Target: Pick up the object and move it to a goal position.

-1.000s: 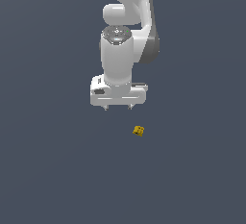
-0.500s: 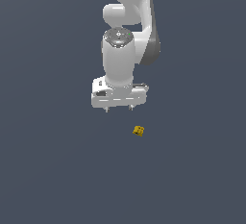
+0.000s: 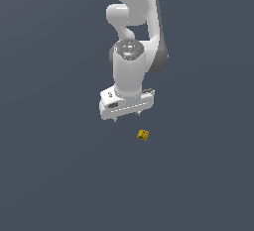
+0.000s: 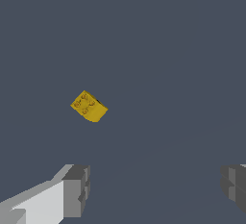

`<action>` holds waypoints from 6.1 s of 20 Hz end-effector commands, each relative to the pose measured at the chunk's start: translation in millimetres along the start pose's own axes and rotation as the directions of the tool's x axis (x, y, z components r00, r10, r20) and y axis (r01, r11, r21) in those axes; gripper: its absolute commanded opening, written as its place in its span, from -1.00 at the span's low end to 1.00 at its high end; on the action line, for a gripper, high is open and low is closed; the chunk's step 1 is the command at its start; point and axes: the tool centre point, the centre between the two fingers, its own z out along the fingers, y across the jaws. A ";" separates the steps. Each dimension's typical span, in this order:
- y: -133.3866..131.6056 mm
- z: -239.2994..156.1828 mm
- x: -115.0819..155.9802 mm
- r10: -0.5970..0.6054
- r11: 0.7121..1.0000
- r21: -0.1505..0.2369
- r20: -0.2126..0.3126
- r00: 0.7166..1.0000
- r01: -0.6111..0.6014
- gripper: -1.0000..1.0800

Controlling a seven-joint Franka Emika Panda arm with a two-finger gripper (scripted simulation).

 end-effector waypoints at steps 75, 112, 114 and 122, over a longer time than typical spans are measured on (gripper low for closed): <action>-72.4 108.6 23.4 -0.764 0.644 0.030 -0.013 0.645 0.764 -1.00; -91.9 -278.7 -15.4 -0.765 0.643 0.031 -0.014 0.644 0.765 -1.00; -92.1 -289.8 -15.8 -0.765 0.643 0.031 -0.014 0.644 0.765 -1.00; -92.0 -312.7 -15.7 -0.764 0.645 0.031 -0.014 0.645 0.764 -1.00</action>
